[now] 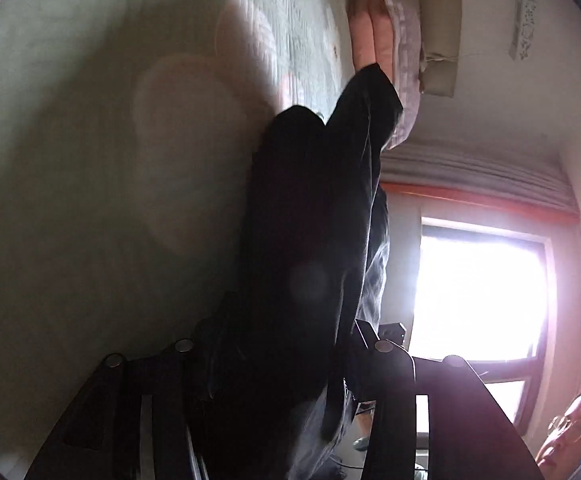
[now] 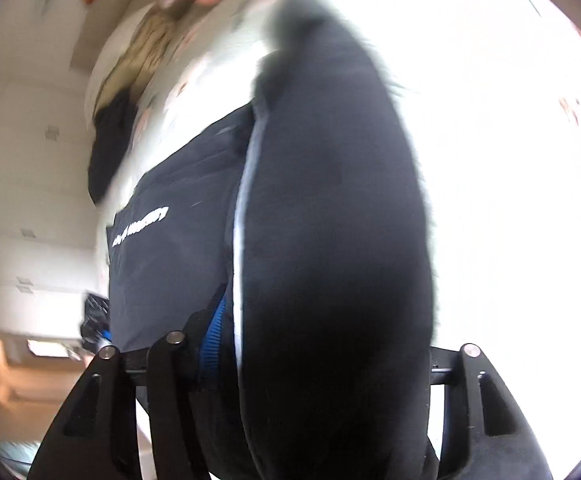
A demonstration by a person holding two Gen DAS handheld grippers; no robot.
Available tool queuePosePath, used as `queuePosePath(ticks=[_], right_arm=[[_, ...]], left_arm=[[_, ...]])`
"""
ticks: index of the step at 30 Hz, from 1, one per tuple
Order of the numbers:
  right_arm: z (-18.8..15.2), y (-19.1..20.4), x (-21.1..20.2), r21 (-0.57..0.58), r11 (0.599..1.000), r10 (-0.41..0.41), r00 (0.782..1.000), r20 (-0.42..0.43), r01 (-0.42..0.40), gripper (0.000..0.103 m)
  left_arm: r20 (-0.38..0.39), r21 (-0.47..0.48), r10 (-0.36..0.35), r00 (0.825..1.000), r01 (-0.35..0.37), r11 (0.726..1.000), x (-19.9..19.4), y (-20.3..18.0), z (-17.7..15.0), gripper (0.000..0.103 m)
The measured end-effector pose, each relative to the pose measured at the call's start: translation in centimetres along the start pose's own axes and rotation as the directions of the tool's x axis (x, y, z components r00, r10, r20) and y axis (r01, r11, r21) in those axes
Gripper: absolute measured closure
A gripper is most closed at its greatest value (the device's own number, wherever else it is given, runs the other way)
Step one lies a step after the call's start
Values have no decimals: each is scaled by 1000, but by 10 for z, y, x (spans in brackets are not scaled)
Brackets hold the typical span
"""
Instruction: Fold large clothes
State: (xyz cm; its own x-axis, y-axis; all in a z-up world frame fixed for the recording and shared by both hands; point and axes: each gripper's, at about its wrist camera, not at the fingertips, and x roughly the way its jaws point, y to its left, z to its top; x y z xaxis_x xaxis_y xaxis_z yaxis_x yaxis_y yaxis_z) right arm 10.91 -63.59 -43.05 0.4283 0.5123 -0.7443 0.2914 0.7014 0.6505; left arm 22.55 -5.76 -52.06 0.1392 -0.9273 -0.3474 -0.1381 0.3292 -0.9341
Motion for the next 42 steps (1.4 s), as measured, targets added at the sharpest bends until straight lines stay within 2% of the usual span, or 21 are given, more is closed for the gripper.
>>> queuePosePath(ticks=[4, 6, 9, 11, 12, 15, 18, 20, 22, 23, 24, 25, 26, 27, 28, 30, 32, 34, 36, 39, 42], right_arm=[[4, -5, -11, -26, 999, -26, 1000, -7, 26, 41], [14, 10, -9, -55, 995, -78, 997, -4, 77, 41], [13, 4, -24, -99, 984, -148, 989, 5, 147, 41], [5, 2, -45, -135, 967, -215, 976, 24, 216, 41], [5, 11, -53, -157, 949, -270, 962, 51, 274, 41], [-4, 34, -80, -214, 903, -348, 926, 145, 373, 41], [-20, 82, -92, -274, 871, -361, 910, 205, 407, 40], [-34, 124, -76, -320, 838, -389, 895, 216, 442, 38], [-55, 148, -51, -369, 816, -396, 895, 206, 446, 36], [-70, 155, -38, -391, 801, -410, 891, 195, 453, 36], [-79, 158, -22, -404, 777, -443, 875, 196, 484, 36], [-86, 161, -1, -417, 748, -478, 855, 200, 516, 36], [-91, 152, 13, -422, 733, -502, 843, 194, 533, 36], [-94, 147, 32, -415, 730, -527, 834, 165, 543, 36], [-99, 130, 35, -408, 724, -544, 824, 158, 556, 36], [-102, 125, 49, -395, 717, -555, 813, 176, 574, 34], [-101, 121, 52, -387, 720, -549, 814, 191, 576, 33], [-96, 114, 50, -332, 764, -527, 832, 171, 553, 32], [-93, 115, 41, -283, 789, -521, 838, 162, 545, 32], [-98, 128, 18, -224, 819, -502, 849, 168, 529, 32], [-114, 156, -12, -217, 818, -496, 844, 204, 533, 32]], left_arm=[[42, 69, 107, 993, -110, 992, -22, -23, 2, 54], [59, 81, 147, 987, -151, 985, -34, -34, 5, 55], [102, 141, 229, 968, -242, 960, -52, -62, 4, 55], [130, 189, 282, 951, -303, 934, -60, -89, 0, 55], [142, 223, 310, 940, -335, 915, -66, -108, -5, 55], [159, 317, 366, 917, -399, 860, -65, -149, -21, 54], [169, 416, 412, 895, -444, 794, -57, -184, -51, 54], [178, 473, 479, 860, -501, 724, -41, -196, -71, 54], [185, 523, 551, 814, -556, 646, -16, -199, -85, 54], [185, 542, 591, 785, -583, 605, -4, -198, -92, 54], [184, 560, 626, 757, -605, 566, 6, -195, -99, 54], [186, 577, 667, 722, -630, 520, 21, -183, -104, 54], [197, 581, 713, 673, -666, 468, 34, -168, -105, 54], [207, 581, 744, 635, -692, 429, 40, -158, -108, 54], [216, 576, 748, 628, -700, 421, 42, -147, -108, 54], [204, 542, 720, 663, -689, 481, 36, -133, -103, 52], [178, 512, 681, 710, -658, 552, 26, -122, -94, 52], [150, 493, 650, 745, -626, 604, 15, -117, -89, 52], [137, 489, 639, 757, -613, 620, 4, -119, -87, 52], [143, 487, 650, 747, -624, 611, -17, -133, -91, 55], [160, 517, 639, 752, -615, 595, -40, -160, -101, 55]])
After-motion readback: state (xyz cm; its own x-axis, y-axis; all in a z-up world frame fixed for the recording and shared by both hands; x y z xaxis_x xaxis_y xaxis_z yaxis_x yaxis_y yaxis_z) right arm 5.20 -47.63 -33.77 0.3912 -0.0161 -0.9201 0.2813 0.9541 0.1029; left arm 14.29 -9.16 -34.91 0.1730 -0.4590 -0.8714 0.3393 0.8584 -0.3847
